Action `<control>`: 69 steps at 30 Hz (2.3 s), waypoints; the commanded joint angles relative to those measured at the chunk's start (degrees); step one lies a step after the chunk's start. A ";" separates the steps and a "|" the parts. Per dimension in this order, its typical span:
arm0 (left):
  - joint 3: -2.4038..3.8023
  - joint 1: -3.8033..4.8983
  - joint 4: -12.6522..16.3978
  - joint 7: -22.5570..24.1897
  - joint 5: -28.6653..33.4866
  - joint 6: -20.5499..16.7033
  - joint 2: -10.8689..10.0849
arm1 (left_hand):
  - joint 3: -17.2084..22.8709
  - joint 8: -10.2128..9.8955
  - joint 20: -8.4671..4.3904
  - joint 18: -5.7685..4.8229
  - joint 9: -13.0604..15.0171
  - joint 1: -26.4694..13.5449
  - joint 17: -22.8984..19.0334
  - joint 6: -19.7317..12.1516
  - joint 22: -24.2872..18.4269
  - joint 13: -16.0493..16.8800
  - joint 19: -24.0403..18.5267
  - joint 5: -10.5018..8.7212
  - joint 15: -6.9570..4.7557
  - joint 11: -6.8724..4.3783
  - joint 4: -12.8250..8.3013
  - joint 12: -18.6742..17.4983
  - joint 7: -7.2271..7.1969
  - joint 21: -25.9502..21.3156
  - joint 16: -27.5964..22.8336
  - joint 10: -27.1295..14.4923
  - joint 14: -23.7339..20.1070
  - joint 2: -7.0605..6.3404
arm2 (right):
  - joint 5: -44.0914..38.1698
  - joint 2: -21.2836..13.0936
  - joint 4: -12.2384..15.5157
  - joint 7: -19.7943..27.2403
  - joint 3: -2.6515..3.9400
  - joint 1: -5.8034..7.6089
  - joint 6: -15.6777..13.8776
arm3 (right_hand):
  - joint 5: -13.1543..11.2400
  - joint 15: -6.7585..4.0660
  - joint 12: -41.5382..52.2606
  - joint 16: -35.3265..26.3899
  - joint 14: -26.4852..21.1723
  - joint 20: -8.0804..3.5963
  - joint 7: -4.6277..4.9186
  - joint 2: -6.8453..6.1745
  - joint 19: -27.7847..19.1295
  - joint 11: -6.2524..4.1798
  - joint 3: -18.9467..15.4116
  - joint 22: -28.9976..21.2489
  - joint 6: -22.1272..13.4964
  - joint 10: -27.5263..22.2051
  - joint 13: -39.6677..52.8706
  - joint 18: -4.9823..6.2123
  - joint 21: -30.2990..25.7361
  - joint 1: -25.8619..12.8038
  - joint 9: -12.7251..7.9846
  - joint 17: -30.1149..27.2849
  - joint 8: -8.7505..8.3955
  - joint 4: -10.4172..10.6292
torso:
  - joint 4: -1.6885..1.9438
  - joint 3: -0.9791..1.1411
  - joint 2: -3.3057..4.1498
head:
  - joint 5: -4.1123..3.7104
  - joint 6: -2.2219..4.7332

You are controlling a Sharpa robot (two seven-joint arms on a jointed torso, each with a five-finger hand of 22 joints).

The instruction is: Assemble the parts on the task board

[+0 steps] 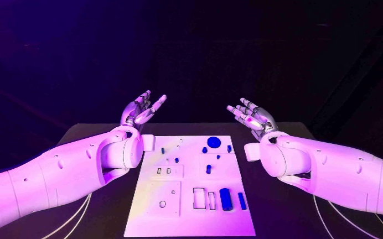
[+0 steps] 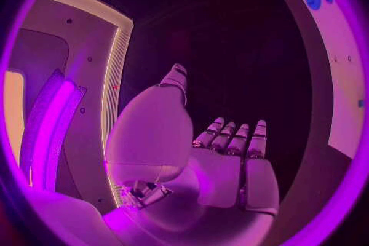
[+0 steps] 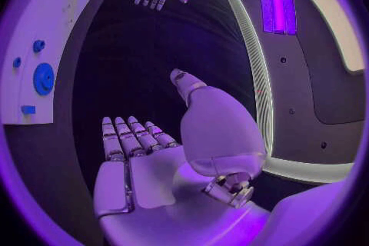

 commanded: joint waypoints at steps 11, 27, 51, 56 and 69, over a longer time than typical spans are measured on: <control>0.09 0.58 0.03 0.71 -0.04 10.07 -1.99 | 1.41 2.92 1.08 1.80 1.84 3.71 2.81 10.19 2.15 1.32 9.54 -0.12 4.01 5.20 0.52 2.20 7.12 4.37 4.64 12.25 14.04 3.25 | -23.61 1.10 -5.95 -1.28 -1.75 2.25 9.60 | 0.98 -2.68 5.01 9.23 32.77 0.41 9.18 -2.45 27.09 -1.34 5.81 5.78 25.84 33.34 2.27 5.05 12.20 10.93 5.12 5.32 7.94 -8.71 | -0.31 -0.03 0.33 | 0.39 -1.01; 0.46 2.03 8.72 -1.98 -7.46 14.26 -8.60 | 5.73 15.73 -4.24 7.00 10.79 15.12 21.60 39.54 10.22 4.48 45.31 -0.36 -6.24 0.36 0.12 10.50 4.14 25.05 29.08 54.84 55.80 3.48 | -56.44 2.93 -8.89 -10.60 -1.50 5.76 12.28 | 0.86 -10.08 2.47 16.28 55.88 -4.72 5.03 -6.11 40.56 -6.82 10.95 13.00 45.18 53.11 2.28 7.26 27.01 8.92 7.71 11.52 12.21 -12.55 | -0.20 -0.39 4.05 | -0.02 -0.87; 1.26 6.08 21.13 -5.06 -10.50 14.26 -15.74 | 12.62 16.98 -6.44 6.89 15.28 10.62 35.09 38.87 21.22 4.78 43.96 -0.65 -7.63 -0.57 0.23 8.97 3.41 43.03 48.89 57.91 55.65 -1.86 | -91.25 5.79 -5.33 -27.72 -1.42 10.47 19.40 | 0.21 -14.81 2.36 54.01 74.05 -9.74 1.48 -9.97 55.71 -10.01 11.83 39.86 49.32 55.42 2.88 5.63 57.51 5.87 11.55 47.22 10.14 -9.72 | 1.05 -1.91 10.34 | -1.72 0.28; 1.26 6.50 21.69 -5.12 -10.62 14.18 -16.11 | 12.61 16.92 -6.44 6.89 15.31 10.42 35.17 38.71 21.33 4.79 43.88 -0.65 -7.61 -0.53 0.23 8.91 3.44 43.20 49.05 57.74 55.60 -1.93 | -92.77 6.48 -5.42 -28.10 -1.46 10.54 19.88 | 0.17 -14.71 2.36 59.81 74.46 -9.68 1.48 -10.17 58.25 -9.96 12.19 44.87 49.31 55.19 2.98 4.85 60.88 6.04 12.15 52.44 10.18 -9.16 | 1.15 -1.97 10.86 | -1.77 0.26; 1.28 6.99 21.35 -4.74 -10.57 14.25 -16.17 | 12.62 16.71 -6.37 6.86 15.40 9.90 35.33 38.20 21.59 4.83 43.59 -0.65 -7.46 -0.35 0.23 8.73 3.64 43.62 49.39 57.19 55.36 -2.01 | -94.46 8.25 -6.87 -28.43 -1.73 9.99 22.18 | 0.13 -14.56 2.37 65.04 74.90 -9.54 1.49 -10.24 60.67 -9.86 12.40 49.95 49.22 54.57 3.07 4.06 64.25 6.10 12.80 57.19 10.24 -8.42 | 1.58 -2.04 11.43 | -1.76 0.01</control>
